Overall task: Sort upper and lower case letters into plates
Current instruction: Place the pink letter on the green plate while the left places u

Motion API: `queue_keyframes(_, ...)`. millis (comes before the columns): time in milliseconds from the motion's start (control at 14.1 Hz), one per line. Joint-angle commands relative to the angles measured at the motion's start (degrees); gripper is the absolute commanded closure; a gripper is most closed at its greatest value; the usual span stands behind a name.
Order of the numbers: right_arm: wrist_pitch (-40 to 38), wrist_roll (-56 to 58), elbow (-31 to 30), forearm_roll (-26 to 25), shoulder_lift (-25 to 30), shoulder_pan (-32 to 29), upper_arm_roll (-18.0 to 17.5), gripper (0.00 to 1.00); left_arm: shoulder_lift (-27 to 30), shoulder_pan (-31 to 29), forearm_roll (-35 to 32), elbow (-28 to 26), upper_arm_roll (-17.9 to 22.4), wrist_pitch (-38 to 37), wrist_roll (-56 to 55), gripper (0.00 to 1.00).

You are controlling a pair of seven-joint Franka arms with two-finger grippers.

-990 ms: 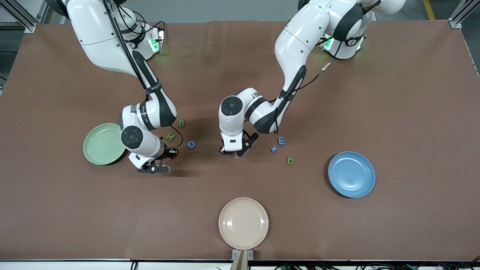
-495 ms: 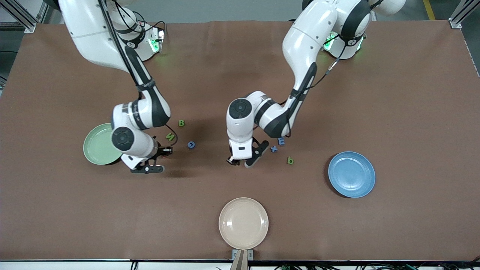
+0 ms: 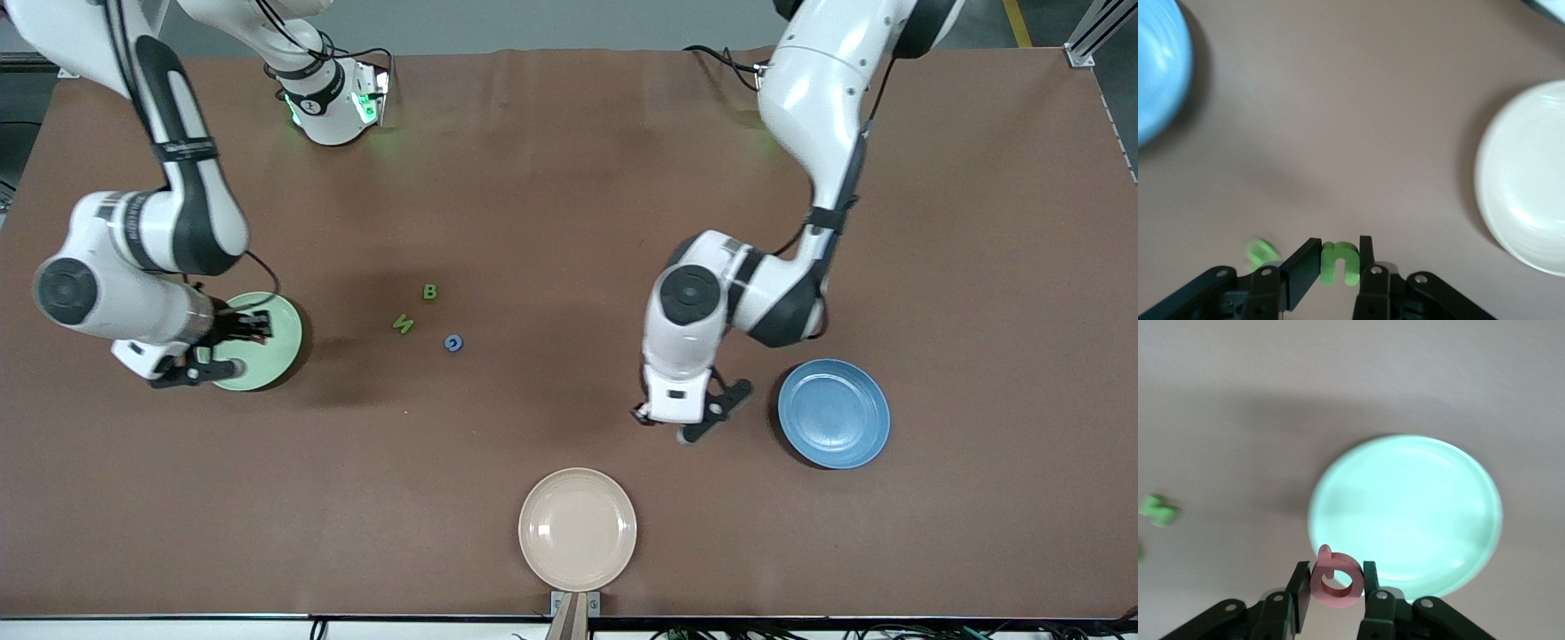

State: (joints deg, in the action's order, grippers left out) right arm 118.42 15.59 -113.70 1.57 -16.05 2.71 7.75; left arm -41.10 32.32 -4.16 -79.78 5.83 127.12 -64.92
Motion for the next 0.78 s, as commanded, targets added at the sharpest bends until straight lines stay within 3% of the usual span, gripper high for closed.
queue_keyframes(0,6.18,6.02,-5.64,-0.95,1.38,-4.97,-1.34,0.85,8.30,-6.28,-1.11,-12.48,-0.91,2.07,11.35,0.99)
queue_keyframes(212,15.23,9.20,-9.77,-0.95,0.76,-7.62,-1.34,0.85,10.78,-13.32,-1.11,-22.41,-0.91,11.54,22.70,0.99)
queue_keyframes(565,23.43,9.11,-14.61,-0.86,-1.26,-7.80,-1.43,0.85,9.38,-20.18,-1.11,-27.36,-1.00,17.63,31.16,0.95)
queue_keyframes(636,23.61,9.11,-15.05,-0.86,-1.87,-7.80,-1.43,0.85,8.59,-20.71,-1.02,-27.36,-1.00,17.90,31.17,0.86)
queue_keyframes(707,23.96,9.11,-15.32,-0.78,-2.31,-7.80,-1.43,0.85,8.06,-21.33,-1.02,-27.27,-1.00,17.90,31.17,0.65)
